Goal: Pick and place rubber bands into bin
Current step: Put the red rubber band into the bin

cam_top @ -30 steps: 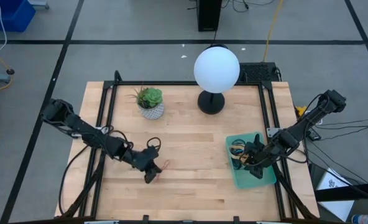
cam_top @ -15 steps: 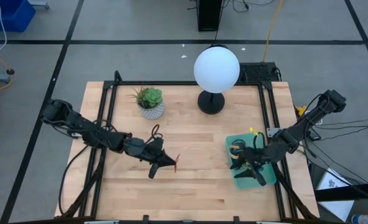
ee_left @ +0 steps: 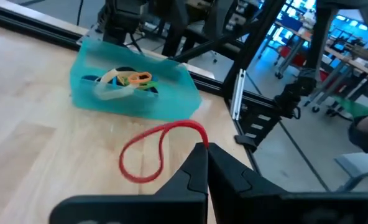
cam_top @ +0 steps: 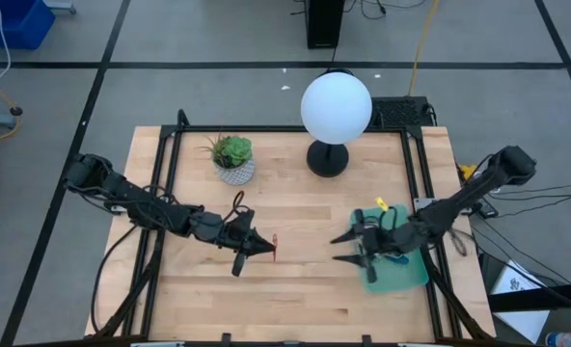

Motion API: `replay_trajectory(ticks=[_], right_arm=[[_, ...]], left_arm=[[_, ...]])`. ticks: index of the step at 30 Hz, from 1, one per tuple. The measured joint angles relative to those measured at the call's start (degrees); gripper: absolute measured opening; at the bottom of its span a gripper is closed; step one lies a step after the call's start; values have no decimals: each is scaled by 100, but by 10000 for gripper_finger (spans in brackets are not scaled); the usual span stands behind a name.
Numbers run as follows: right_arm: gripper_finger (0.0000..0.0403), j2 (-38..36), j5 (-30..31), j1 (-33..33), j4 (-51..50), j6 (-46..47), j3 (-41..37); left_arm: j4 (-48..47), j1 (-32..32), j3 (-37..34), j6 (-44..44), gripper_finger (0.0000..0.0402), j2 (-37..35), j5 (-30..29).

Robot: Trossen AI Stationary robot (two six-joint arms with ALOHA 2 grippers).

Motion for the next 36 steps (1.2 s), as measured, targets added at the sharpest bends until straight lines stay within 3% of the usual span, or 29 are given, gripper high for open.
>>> replay_trajectory(ticks=[6, 11, 17, 29, 36], right_arm=[[181, 1182, -32, -421, 1443, -270, 0], [181, 2124, -613, -727, 2715, -323, 0], [181, 2962, -874, -998, 3941, -321, 19], [180, 3522, -926, -1130, 4050, -489, 463], [180, 3524, -913, -1190, 4030, -479, 463]], left_arm=[[-4, 0, 0, 136, 4, 0, -1], [-2, 0, 0, 136, 4, 0, -1], [6, 0, 0, 248, 4, 0, -4], [294, 29, 19, 397, 3, 84, -270], [170, 55, 690, 653, 4, 662, -230]])
